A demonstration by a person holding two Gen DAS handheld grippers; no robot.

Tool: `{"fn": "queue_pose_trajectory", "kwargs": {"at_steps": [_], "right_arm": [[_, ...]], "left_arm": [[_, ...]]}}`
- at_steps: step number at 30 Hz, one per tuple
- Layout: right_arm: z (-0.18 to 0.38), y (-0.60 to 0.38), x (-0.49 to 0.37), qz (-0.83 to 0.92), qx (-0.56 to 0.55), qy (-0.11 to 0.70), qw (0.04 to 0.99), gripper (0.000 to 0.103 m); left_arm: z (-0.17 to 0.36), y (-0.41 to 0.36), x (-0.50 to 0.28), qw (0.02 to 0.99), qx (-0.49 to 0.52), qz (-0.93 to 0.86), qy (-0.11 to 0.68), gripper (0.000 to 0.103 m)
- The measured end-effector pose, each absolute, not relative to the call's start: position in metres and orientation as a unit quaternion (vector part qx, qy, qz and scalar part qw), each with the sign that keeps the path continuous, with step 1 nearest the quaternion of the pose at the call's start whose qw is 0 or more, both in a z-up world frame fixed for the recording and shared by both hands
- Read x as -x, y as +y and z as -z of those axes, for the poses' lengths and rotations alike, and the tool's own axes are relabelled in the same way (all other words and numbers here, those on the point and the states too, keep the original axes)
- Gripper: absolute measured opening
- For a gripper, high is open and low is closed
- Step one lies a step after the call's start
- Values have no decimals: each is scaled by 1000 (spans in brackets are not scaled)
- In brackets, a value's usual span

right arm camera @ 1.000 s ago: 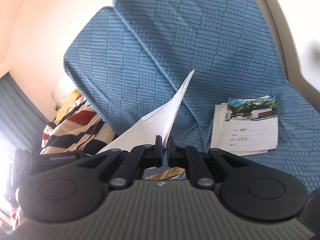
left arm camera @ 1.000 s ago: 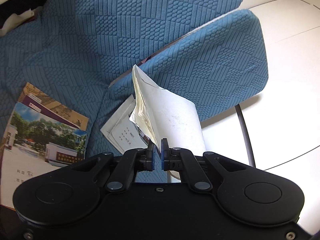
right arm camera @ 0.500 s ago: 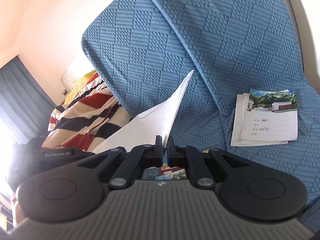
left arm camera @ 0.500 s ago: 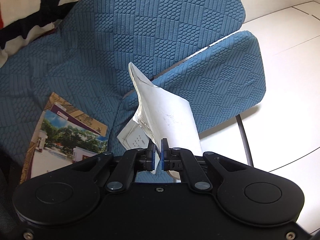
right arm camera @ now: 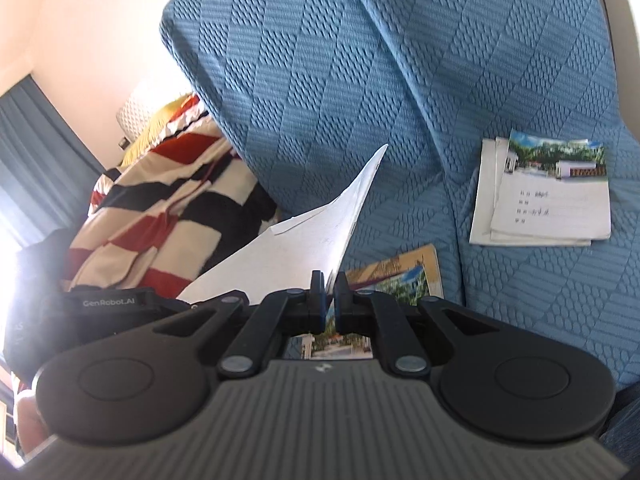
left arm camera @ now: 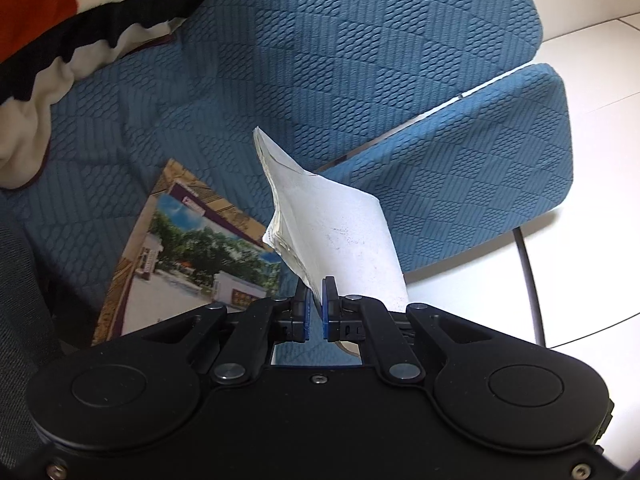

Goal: Organize objects
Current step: 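Carry the upright white notebooks with both grippers over the book stack, then lay the white notebooks flat on the stack and open both grippers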

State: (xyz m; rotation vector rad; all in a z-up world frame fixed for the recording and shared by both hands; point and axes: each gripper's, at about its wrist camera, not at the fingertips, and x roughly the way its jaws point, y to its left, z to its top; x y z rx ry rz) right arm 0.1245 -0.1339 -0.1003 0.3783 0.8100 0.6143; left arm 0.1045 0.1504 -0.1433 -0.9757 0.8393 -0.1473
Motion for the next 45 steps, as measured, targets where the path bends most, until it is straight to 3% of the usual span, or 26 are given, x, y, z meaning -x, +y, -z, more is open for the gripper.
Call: {"fn": "queue_pose_trajectory", "kwargs": {"at_steps": [45], "right_arm": [[188, -129, -100, -242, -146, 477, 832, 11]], "left_arm": [[212, 131, -77, 762, 411, -5, 500, 6]]}}
